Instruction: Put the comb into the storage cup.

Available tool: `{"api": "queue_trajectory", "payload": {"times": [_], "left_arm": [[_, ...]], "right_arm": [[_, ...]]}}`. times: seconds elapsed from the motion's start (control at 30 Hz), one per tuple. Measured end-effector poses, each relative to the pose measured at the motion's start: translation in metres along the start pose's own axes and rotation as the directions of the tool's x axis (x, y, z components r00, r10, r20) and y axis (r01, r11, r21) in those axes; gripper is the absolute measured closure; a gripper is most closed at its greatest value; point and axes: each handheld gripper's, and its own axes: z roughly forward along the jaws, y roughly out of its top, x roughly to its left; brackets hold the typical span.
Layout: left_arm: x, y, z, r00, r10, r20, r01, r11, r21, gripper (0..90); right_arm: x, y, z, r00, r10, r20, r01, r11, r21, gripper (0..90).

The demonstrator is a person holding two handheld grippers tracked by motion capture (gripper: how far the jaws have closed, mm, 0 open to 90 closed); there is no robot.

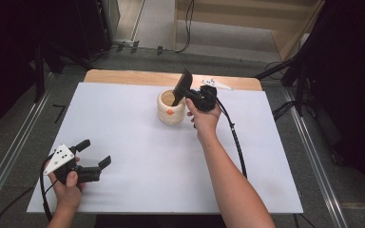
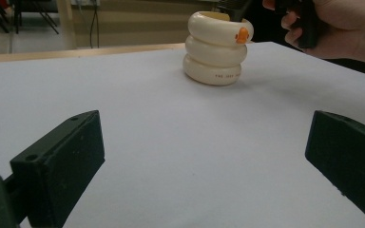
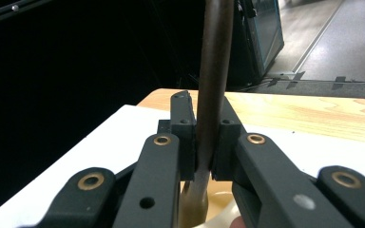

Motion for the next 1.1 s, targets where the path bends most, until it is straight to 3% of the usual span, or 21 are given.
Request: {"api": "queue_trajectory", "payload": {"times": [0.1, 0.17, 0.23, 0.37, 0.5, 0.67, 0.8, 0.87, 1.0, 1.1], "left_arm": [[0.000, 0.000, 0.000, 1.0000, 0.001, 0.000, -0.001, 1.0000, 0.000, 0.0], [0.000, 0.000, 0.000, 1.0000, 0.000, -0.001, 0.000, 1.0000, 0.001, 0.0], [0.000, 0.000, 0.000, 1.0000, 0.001, -0.001, -0.001, 1.0000, 0.001, 0.0], [0.000, 0.000, 0.000, 1.0000, 0.002, -0.001, -0.002, 1.0000, 0.001, 0.0], [0.000, 0.000, 0.000, 1.0000, 0.002, -0.001, -0.002, 1.0000, 0.001, 0.0], [0.000, 0.000, 0.000, 1.0000, 0.000, -0.001, 0.000, 1.0000, 0.002, 0.0], [-0.001, 0.000, 0.000, 1.0000, 0.001, -0.005, -0.001, 1.0000, 0.002, 0.0], [-0.002, 0.000, 0.001, 0.9999, 0.007, -0.007, -0.007, 1.0000, 0.006, 0.0], [-0.002, 0.000, 0.001, 0.9999, 0.014, -0.006, -0.014, 0.9999, 0.008, 0.0], [-0.002, 0.000, 0.001, 0.9999, 0.009, -0.007, -0.009, 0.9999, 0.008, 0.0]], "right_arm": [[-0.004, -0.001, 0.000, 0.9988, -0.031, 0.037, 0.031, 0.999, 0.007, 77.6], [-0.005, -0.002, 0.000, 0.9944, -0.061, 0.086, 0.059, 0.998, 0.028, 67.6], [-0.008, -0.004, -0.001, 0.9906, -0.070, 0.118, 0.065, 0.997, 0.042, 63.4], [-0.012, -0.007, -0.004, 0.9905, -0.058, 0.125, 0.052, 0.997, 0.050, 52.0], [-0.012, -0.006, -0.010, 0.9899, -0.085, 0.113, 0.080, 0.995, 0.052, 36.9], [-0.012, -0.004, -0.019, 0.9871, -0.093, 0.130, 0.085, 0.994, 0.067, 10.5], [-0.011, -0.005, -0.029, 0.9855, -0.125, 0.115, 0.118, 0.991, 0.065, 6.7], [-0.010, -0.006, -0.033, 0.9819, -0.144, 0.123, 0.135, 0.988, 0.078, 0.0], [-0.006, -0.008, -0.041, 0.9745, -0.187, 0.123, 0.178, 0.981, 0.082, 0.0], [-0.005, -0.009, -0.047, 0.9735, -0.195, 0.120, 0.186, 0.979, 0.078, 0.0]]}}
